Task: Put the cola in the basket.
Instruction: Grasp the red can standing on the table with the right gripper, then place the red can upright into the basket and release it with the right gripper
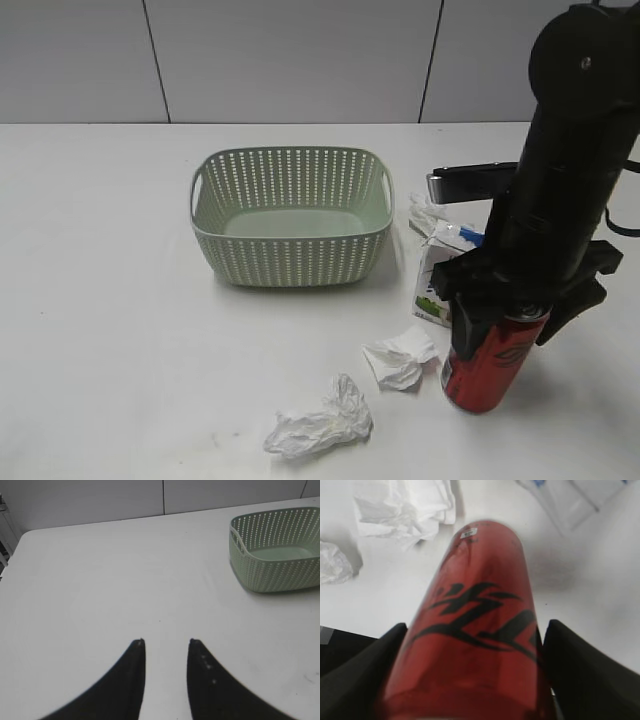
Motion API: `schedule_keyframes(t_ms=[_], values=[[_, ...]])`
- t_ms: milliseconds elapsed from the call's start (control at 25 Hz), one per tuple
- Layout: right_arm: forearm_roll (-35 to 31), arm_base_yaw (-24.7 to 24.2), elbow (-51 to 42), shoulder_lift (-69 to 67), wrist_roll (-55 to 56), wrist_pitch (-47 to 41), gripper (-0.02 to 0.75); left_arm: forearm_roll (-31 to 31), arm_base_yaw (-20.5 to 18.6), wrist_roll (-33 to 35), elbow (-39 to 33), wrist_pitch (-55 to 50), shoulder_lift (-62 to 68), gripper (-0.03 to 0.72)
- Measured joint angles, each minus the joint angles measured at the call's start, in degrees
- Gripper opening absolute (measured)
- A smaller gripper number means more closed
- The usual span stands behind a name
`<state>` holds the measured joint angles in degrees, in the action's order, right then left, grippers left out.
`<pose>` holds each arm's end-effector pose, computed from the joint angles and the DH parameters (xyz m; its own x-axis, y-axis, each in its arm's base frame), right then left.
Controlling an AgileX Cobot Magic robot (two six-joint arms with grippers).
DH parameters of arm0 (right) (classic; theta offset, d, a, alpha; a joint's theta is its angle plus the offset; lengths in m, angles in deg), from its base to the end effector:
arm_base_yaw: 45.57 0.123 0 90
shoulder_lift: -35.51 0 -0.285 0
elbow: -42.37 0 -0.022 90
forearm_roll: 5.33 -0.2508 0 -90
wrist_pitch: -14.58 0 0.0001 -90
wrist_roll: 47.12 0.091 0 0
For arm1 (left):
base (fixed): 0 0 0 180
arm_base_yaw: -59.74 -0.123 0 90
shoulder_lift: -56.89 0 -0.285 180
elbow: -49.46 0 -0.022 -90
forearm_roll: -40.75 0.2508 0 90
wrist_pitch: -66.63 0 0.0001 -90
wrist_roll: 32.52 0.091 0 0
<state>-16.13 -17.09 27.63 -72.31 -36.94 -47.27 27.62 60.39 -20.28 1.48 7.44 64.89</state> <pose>0.2601 0.1582 0.1884 -0.9673 -0.2283 0.1105 -0.2121 0.9671 0.1406 -0.0057 -0.0177 0.2841 -0.3949 0.0972 -0.9135 0.2270 0.9739 0.0055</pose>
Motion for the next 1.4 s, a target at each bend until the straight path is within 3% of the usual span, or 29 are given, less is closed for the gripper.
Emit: schedule_keyframes(t_ms=[200,520,680,1400], values=[[0.51,0.00,0.00,0.00,0.24,0.68,0.522,0.00,0.00,0.00,0.00,0.00,0.00,0.232],[0.52,0.00,0.20,0.00,-0.44,0.00,0.522,0.00,0.00,0.00,0.00,0.00,0.00,0.232],[0.57,0.00,2.28,-0.02,-2.90,-5.68,0.522,0.00,0.00,0.00,0.00,0.00,0.00,0.232],[0.92,0.62,33.32,0.41,-8.05,-8.10,0.521,0.00,0.00,0.00,0.00,0.00,0.00,0.232]])
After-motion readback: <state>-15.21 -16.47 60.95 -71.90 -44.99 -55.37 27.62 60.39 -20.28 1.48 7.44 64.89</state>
